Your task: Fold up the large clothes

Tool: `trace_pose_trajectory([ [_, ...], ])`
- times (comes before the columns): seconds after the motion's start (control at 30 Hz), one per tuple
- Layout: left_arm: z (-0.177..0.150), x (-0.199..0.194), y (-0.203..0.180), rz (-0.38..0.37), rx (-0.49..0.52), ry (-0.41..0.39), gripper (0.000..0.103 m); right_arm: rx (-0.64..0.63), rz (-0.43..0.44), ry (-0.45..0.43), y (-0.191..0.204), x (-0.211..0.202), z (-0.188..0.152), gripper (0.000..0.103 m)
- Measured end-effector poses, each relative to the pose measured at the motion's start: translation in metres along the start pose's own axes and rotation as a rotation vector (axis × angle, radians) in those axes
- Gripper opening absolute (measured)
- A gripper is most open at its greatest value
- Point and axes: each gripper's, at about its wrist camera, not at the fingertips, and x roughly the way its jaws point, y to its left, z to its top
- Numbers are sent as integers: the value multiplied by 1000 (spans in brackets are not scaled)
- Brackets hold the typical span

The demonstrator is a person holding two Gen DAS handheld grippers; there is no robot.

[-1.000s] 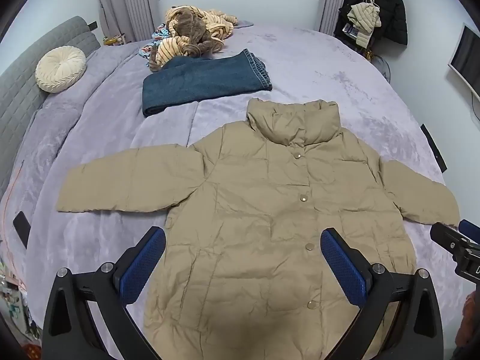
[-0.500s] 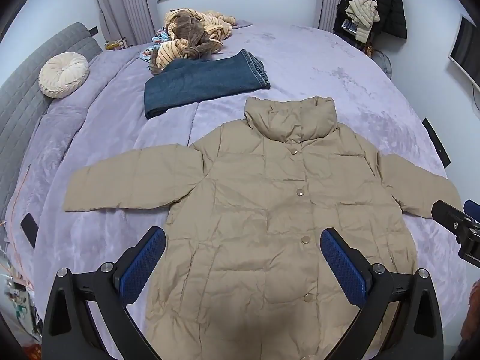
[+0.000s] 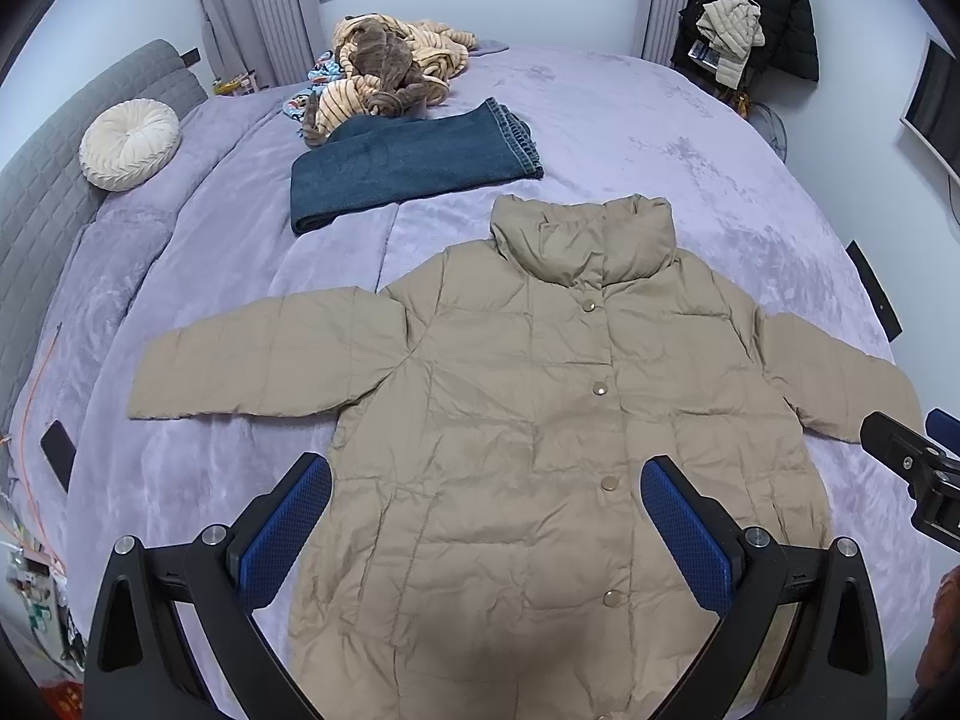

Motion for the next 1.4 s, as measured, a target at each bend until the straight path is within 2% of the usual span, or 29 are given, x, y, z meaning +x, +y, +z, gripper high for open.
trace_pose_trajectory([
  [1.4, -1, -2, 2, 20, -8, 0, 103, -13, -10, -4, -2, -3, -1, 103],
])
